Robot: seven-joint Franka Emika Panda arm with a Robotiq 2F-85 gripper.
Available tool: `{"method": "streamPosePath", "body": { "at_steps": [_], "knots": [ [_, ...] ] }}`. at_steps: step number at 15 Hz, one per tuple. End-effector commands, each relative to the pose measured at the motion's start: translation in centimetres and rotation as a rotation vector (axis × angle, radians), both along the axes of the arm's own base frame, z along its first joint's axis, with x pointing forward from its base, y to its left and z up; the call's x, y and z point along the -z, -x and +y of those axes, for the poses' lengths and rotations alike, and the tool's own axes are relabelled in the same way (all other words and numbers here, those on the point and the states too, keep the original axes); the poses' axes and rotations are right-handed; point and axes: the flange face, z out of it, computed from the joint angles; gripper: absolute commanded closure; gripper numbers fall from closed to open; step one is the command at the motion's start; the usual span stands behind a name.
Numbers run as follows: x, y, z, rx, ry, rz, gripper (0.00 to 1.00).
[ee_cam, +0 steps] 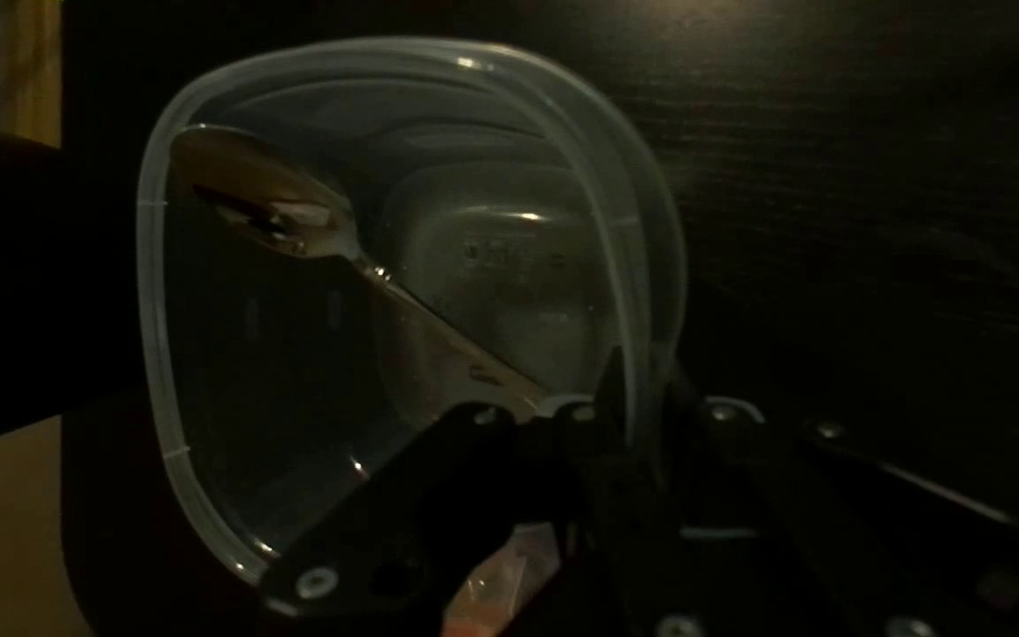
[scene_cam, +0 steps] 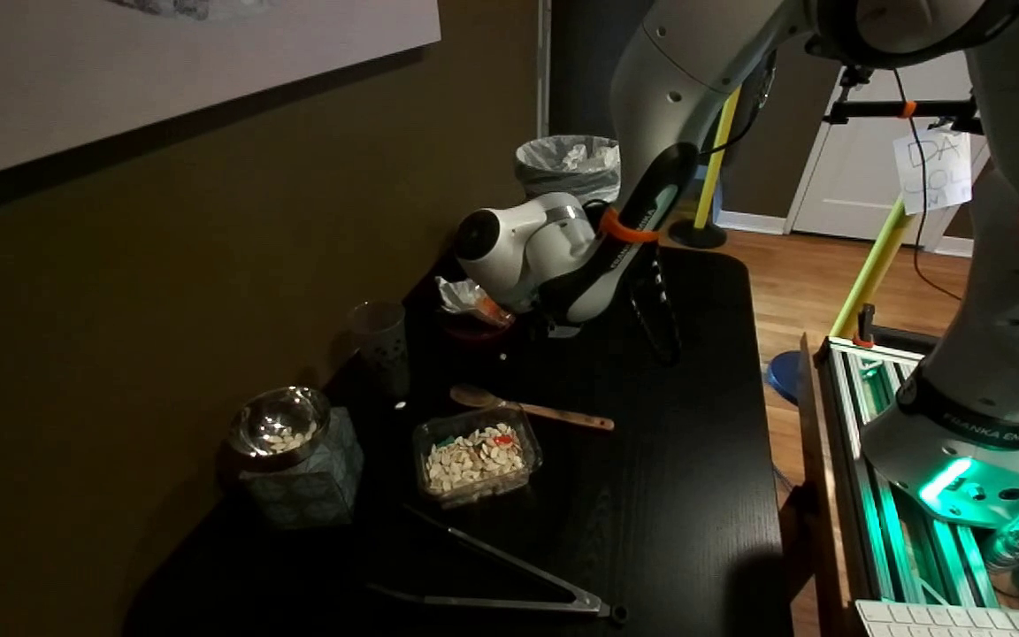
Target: Move the clear bowl to the left and remove the spoon inside it
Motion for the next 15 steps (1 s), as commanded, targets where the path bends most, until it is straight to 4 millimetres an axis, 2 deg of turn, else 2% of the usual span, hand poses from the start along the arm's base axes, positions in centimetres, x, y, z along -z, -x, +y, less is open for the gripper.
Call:
{"method": "streamPosePath", "body": {
  "at_steps": [1, 7, 8, 9, 15],
  "knots": [
    [0.3, 1.0, 0.6, -0.027, -0.097, -0.067, 0.98],
    [1.5, 2.9, 2.1, 0.013, -0.169, -0.096, 0.98],
    [1.7, 3.1, 2.1, 0.022, -0.173, -0.090, 0.68],
    [1.7, 3.2, 2.1, 0.025, -0.182, -0.088, 0.67],
    [-0.5, 4.2, 2.3, 0.014, -0.263, -0.114, 0.22]
  ]
}}
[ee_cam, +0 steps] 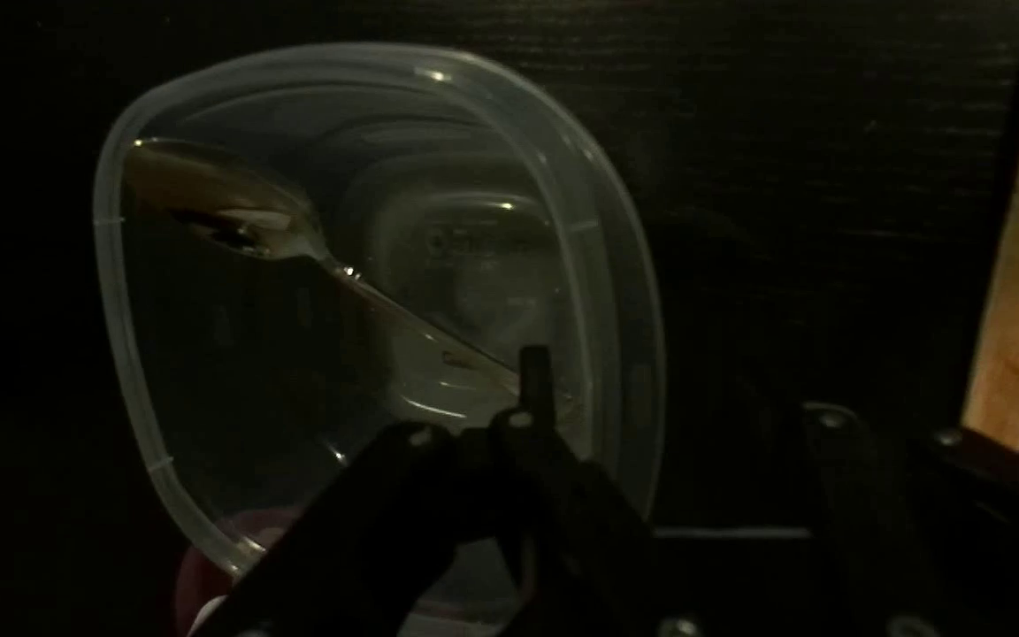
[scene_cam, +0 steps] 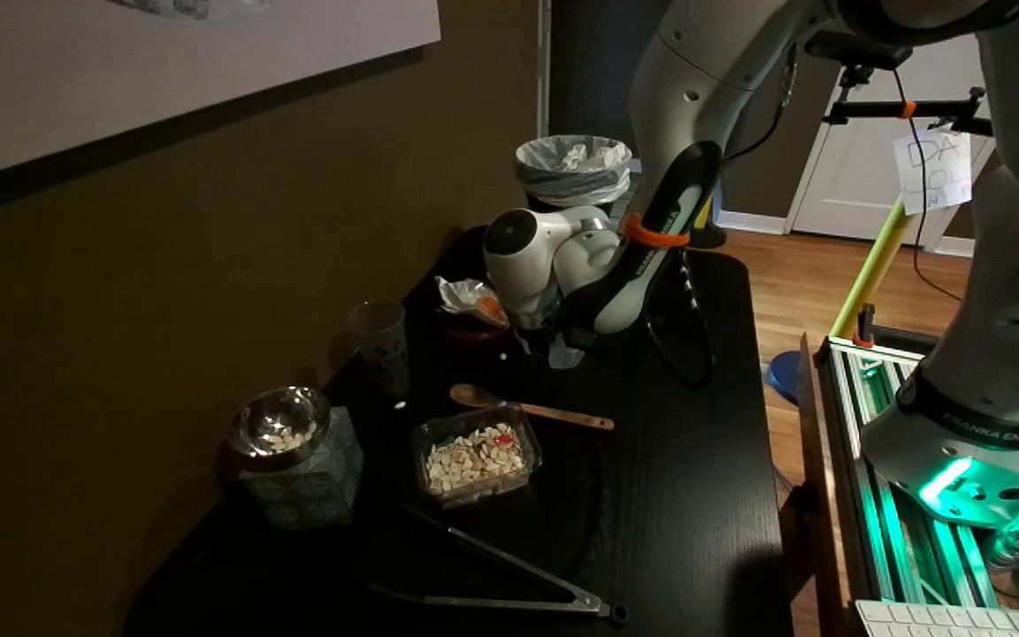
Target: Move the clear bowl to the left and remove the spoon inside it
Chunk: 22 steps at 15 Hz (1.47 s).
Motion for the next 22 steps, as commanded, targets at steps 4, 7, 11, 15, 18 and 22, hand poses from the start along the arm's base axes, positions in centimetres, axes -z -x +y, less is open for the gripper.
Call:
{"method": "streamPosePath", "body": {
  "at_steps": [4, 7, 11, 15, 18, 22],
  "knots": [
    [-4.3, 2.1, -0.8, -0.002, -0.112, -0.091, 0.00],
    [-6.8, 3.1, -2.9, 0.071, -0.168, -0.195, 0.00],
    [-7.2, 2.6, -6.9, 0.029, -0.079, -0.085, 0.00],
    [-7.2, 0.6, -10.0, -0.049, -0.009, 0.131, 0.00],
    [-7.6, -1.8, -10.6, -0.190, -0.009, 0.232, 0.00],
    [-8.7, -1.4, -10.5, -0.179, -0.004, 0.186, 0.00]
  ]
}}
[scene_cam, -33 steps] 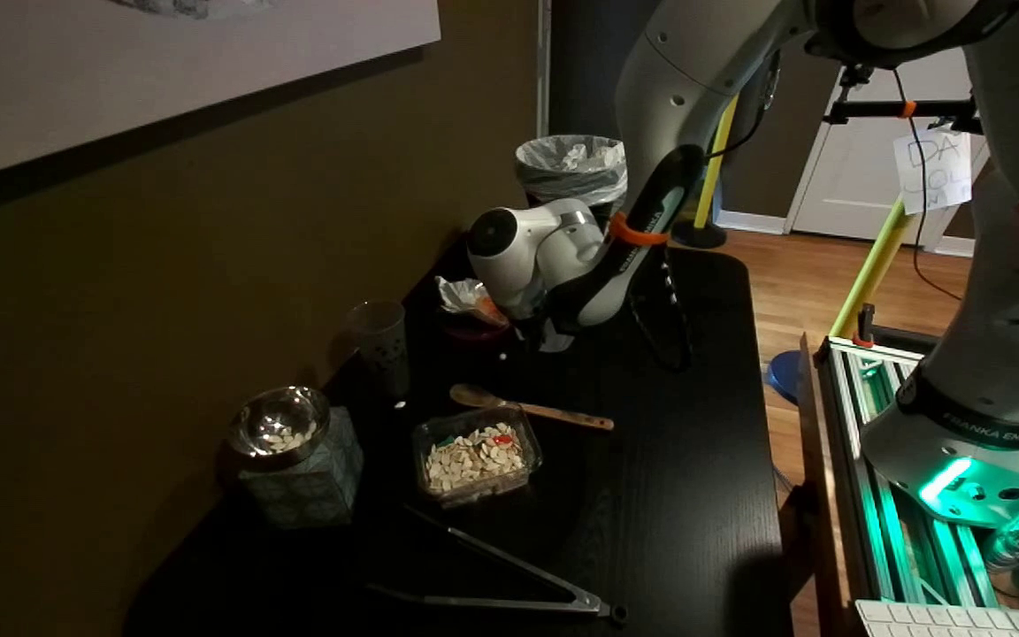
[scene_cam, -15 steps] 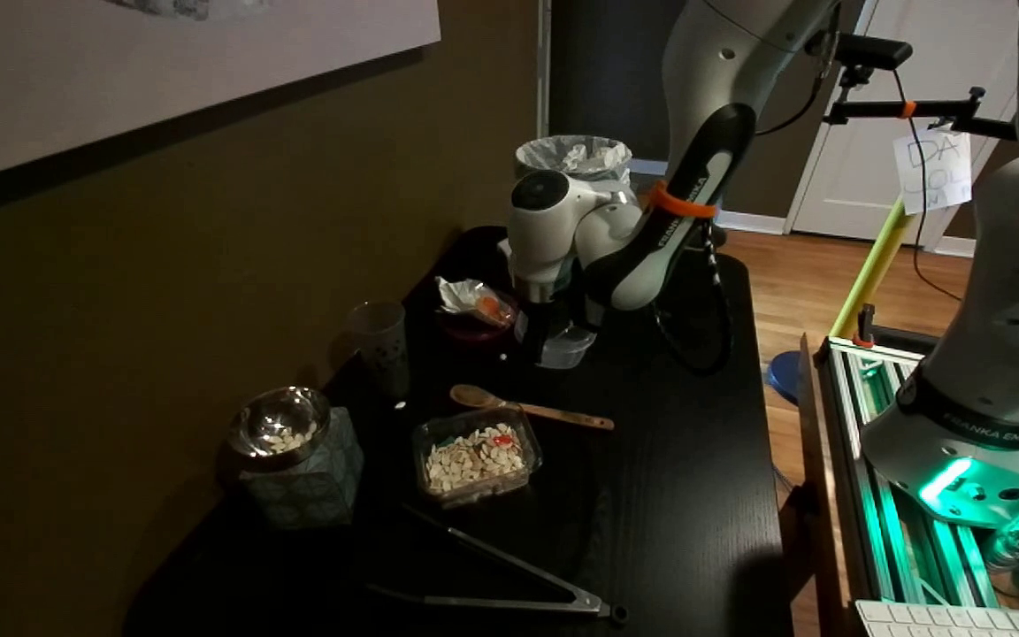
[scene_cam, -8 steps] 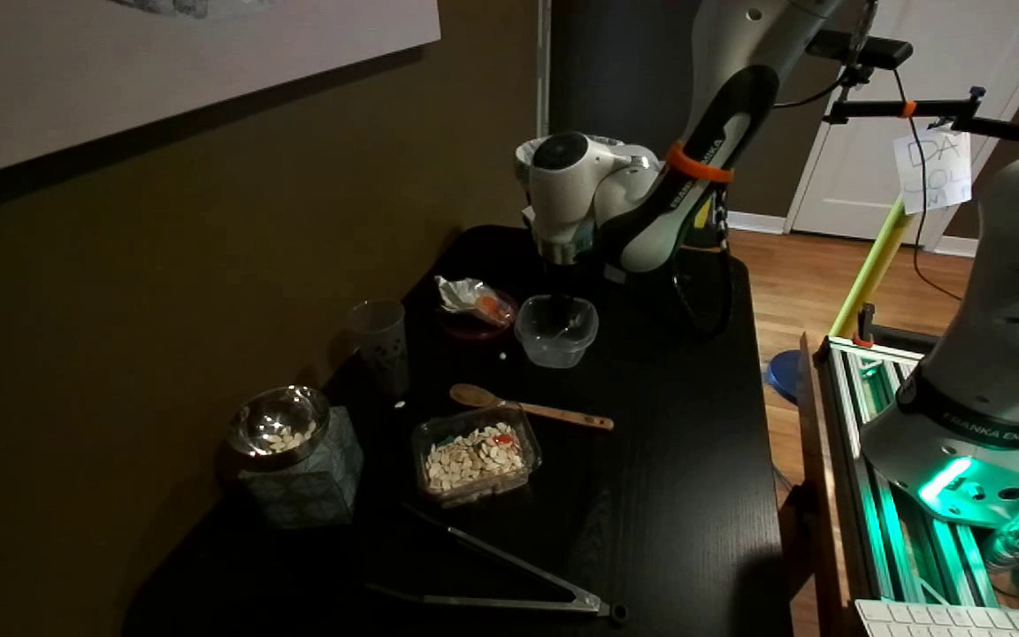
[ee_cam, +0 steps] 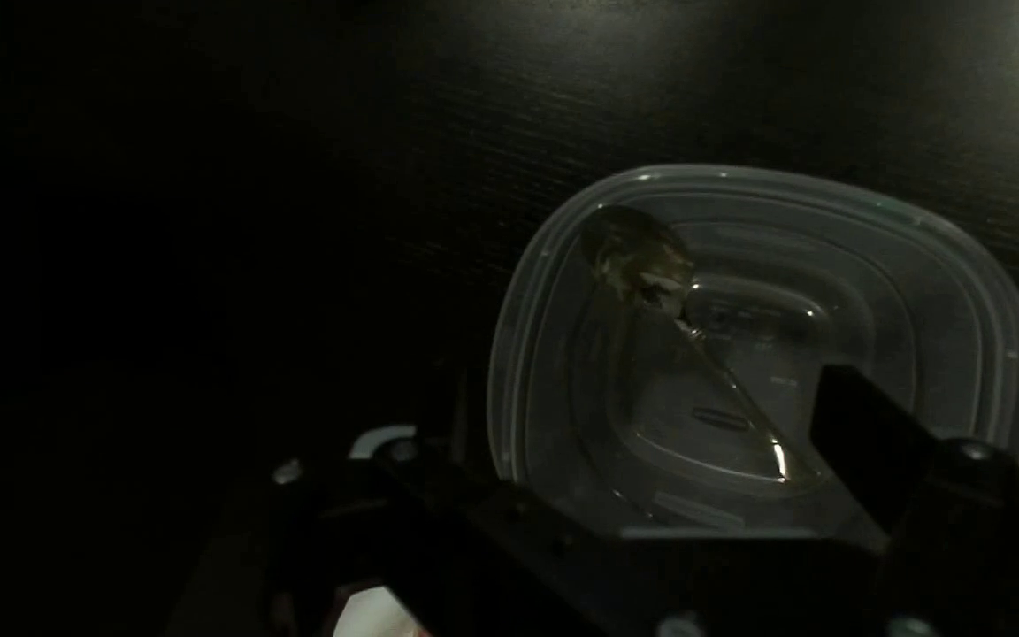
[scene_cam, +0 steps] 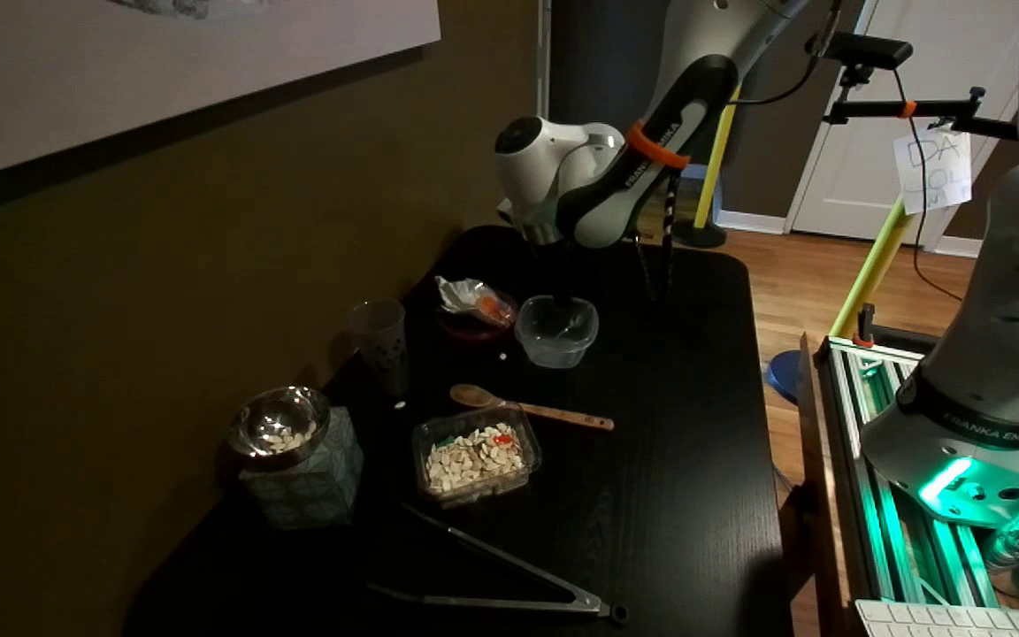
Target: Move the clear bowl to the left and remove the spoon inside it
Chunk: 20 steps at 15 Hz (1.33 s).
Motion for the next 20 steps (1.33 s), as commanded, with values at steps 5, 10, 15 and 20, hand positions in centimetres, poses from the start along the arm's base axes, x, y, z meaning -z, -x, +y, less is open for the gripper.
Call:
{"method": "streamPosePath", "body": {
  "at_steps": [5, 10, 15, 20],
  "knots": [
    [0.2, -0.1, 0.5, -0.067, -0.053, 0.037, 0.00],
    [1.3, -1.0, 1.7, -0.217, -0.141, 0.107, 0.00],
    [5.3, -2.5, -0.9, -0.241, -0.238, 0.177, 0.01],
    [8.9, -3.0, -1.8, -0.233, -0.293, 0.214, 0.26]
  ]
}}
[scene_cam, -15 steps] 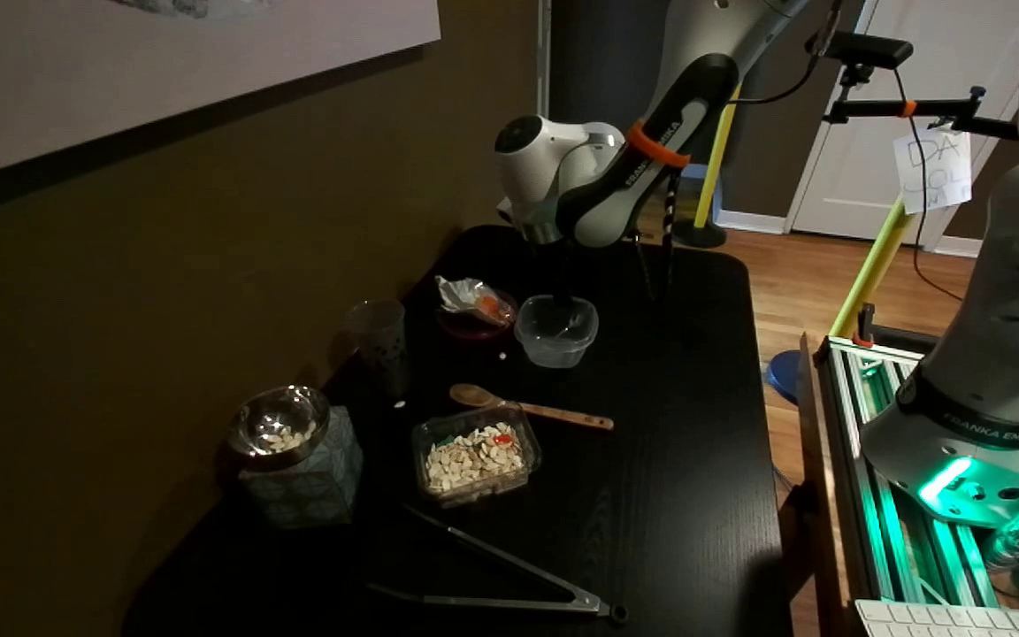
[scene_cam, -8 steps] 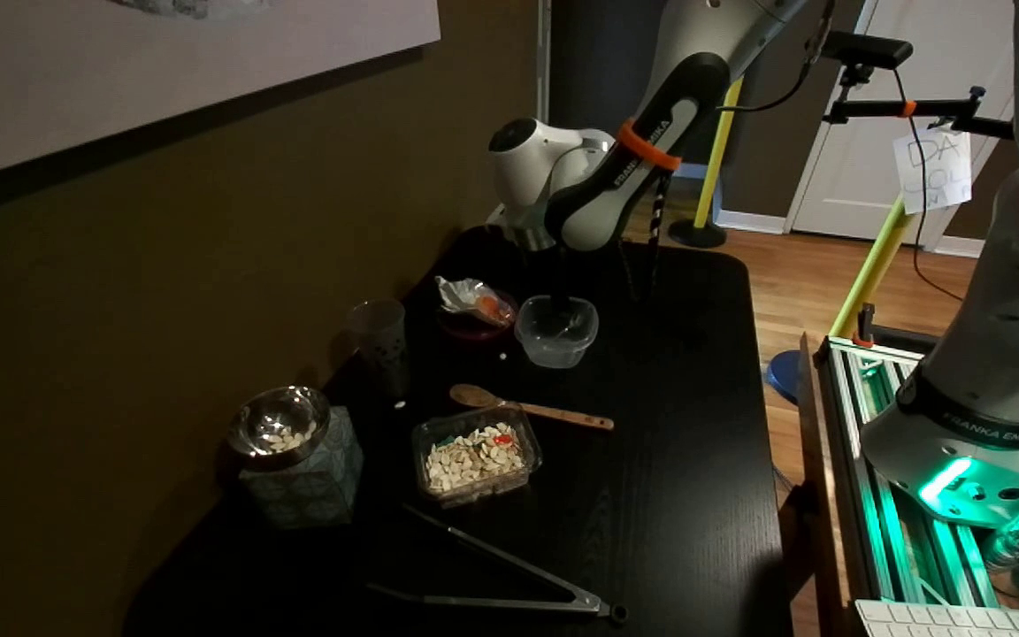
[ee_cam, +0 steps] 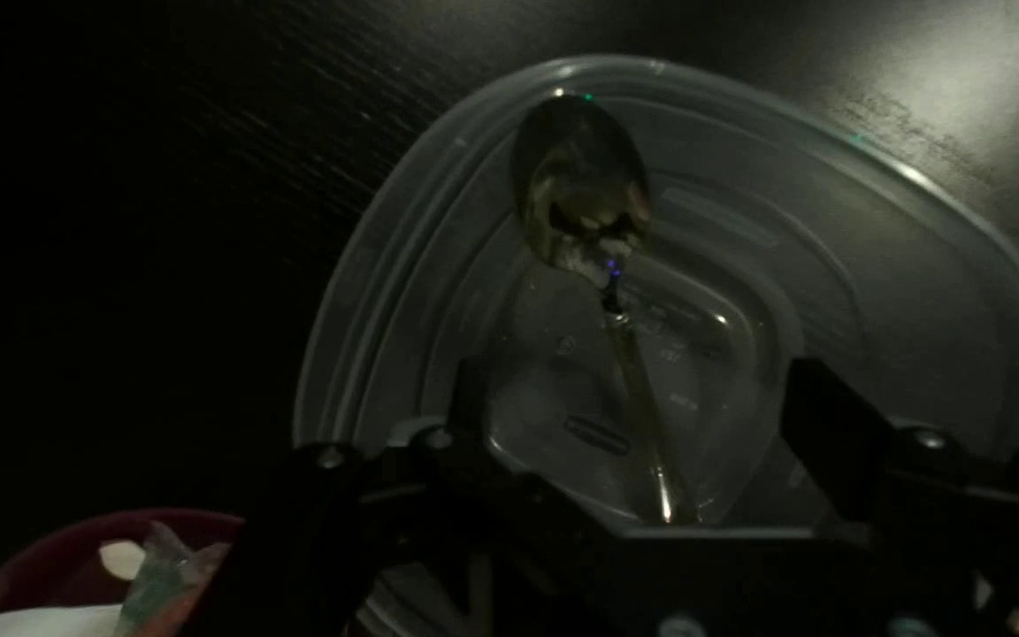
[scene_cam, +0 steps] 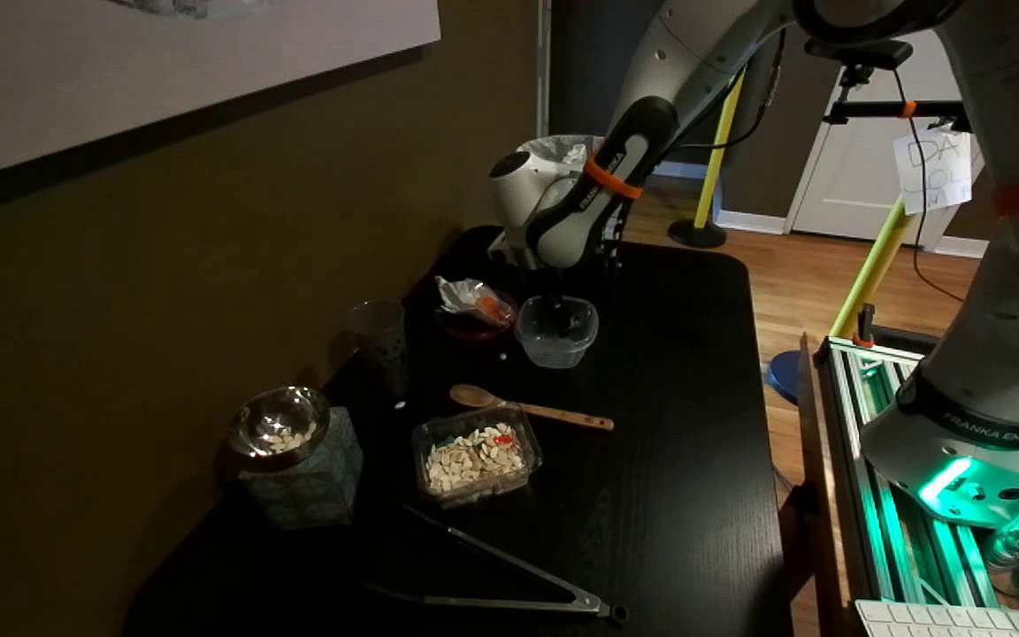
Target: Move the clear bowl to the left and remove the spoon inside it
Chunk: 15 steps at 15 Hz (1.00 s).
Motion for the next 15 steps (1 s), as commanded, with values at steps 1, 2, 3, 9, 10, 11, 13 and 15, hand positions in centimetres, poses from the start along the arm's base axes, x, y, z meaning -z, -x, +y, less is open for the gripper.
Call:
{"method": "streamPosePath", "body": {
  "at_steps": [1, 2, 3, 9, 10, 11, 13, 15],
  "knots": [
    [2.3, -0.8, 0.3, 0.003, -0.040, 0.042, 0.45],
    [2.7, -0.9, 0.4, 0.002, -0.038, 0.041, 0.51],
    [3.0, -0.9, 0.5, -0.003, -0.032, 0.044, 0.52],
    [3.8, -1.3, 0.7, -0.010, -0.019, 0.049, 0.98],
    [3.8, -1.4, 0.7, -0.010, -0.018, 0.049, 1.00],
    [3.8, -1.4, 0.8, -0.010, -0.015, 0.051, 1.00],
    [3.5, -1.3, 1.0, -0.008, -0.008, 0.052, 0.98],
    [2.8, -1.3, 1.7, -0.022, 0.005, 0.046, 0.98]
  ]
}}
